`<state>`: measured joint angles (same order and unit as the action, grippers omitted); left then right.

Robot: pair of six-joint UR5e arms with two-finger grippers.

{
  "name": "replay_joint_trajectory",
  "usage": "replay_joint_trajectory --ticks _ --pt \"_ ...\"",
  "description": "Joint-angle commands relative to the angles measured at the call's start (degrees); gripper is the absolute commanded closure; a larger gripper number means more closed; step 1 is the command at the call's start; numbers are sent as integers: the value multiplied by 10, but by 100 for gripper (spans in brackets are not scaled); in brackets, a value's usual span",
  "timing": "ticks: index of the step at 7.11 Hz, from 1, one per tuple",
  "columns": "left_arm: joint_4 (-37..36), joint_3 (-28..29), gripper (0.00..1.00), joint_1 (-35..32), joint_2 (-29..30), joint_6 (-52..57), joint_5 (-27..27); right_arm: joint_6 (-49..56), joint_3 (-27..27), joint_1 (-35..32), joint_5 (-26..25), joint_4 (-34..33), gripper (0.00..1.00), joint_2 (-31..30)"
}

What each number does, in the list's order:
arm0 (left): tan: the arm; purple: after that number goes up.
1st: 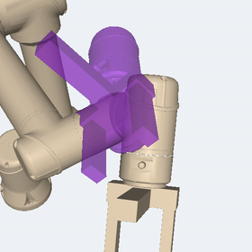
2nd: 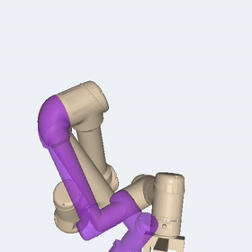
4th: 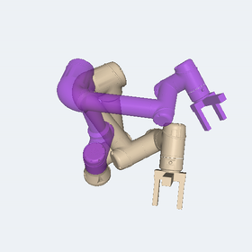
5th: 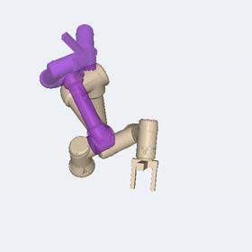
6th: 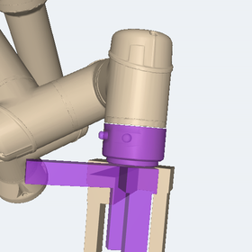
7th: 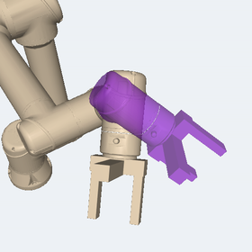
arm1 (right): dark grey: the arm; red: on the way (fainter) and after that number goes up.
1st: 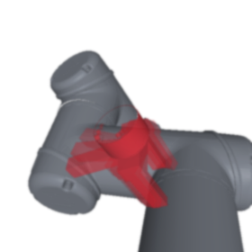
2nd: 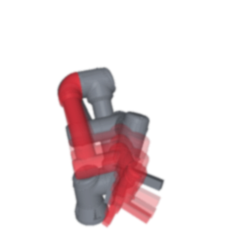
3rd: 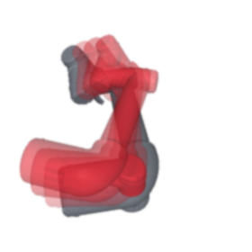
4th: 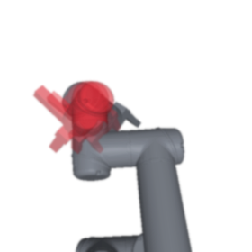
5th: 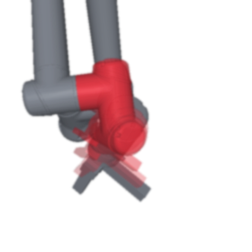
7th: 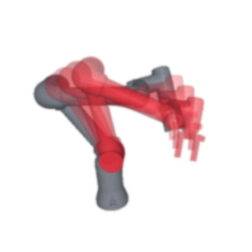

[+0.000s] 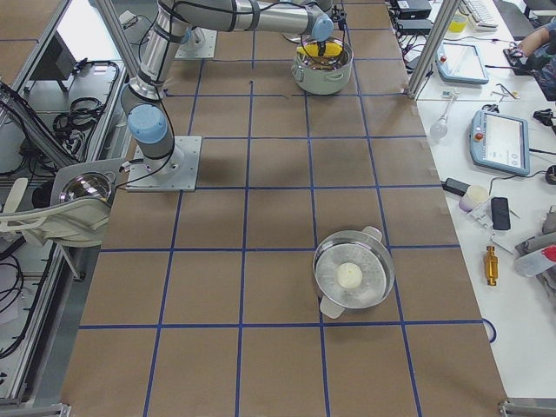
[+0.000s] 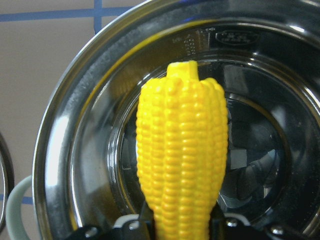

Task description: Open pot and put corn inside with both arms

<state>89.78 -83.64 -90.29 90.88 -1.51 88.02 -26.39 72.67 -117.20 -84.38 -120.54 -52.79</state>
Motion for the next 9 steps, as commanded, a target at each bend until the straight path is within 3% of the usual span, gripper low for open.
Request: replay_joint_trajectory --ticks 1,2,3,5,6,8,9 --pt "0 0 0 0 0 0 -1 5 -10 4 -4 6 0 -8" --pt "0 0 0 0 0 0 -1 7 -7 12 -2 27 0 -39" --pt "-1 0 0 0 0 0 -1 31 -7 29 -1 91 0 -69" --pt "-3 -1 0 0 1 0 -1 90 -1 62 -7 298 0 -168" --pt "-3 0 0 0 0 0 -1 114 10 96 -10 358 0 -212" --pt "-3 -1 0 -1 0 0 -1 166 85 179 -54 389 0 -322" --pt "-3 -1 0 0 0 0 -1 169 119 214 -54 389 0 -359"
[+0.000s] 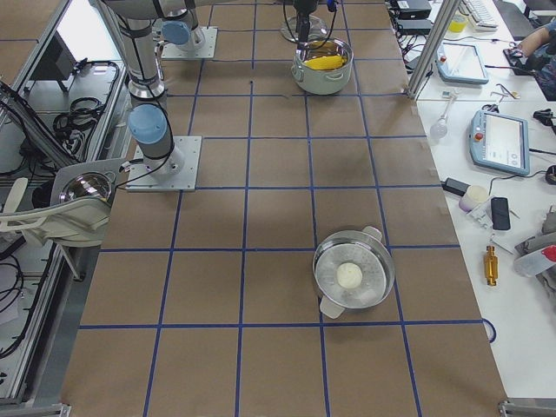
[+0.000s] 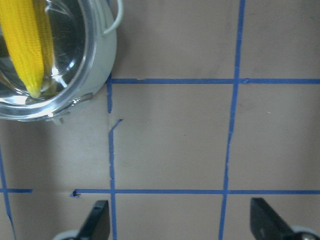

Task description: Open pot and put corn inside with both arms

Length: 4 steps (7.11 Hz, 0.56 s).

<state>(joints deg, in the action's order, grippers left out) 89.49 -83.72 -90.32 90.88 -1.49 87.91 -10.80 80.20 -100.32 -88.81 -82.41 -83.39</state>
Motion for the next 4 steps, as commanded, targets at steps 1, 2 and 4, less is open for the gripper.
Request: replay_joint_trajectory --ticks 1,2,4 --pt "1 0 0 0 0 0 1 25 64 70 -1 -3 0 -60" --pt "1 0 0 0 0 0 1 28 64 82 0 -27 0 -62" --pt "1 0 0 0 0 0 1 27 67 79 -2 -57 0 -63"
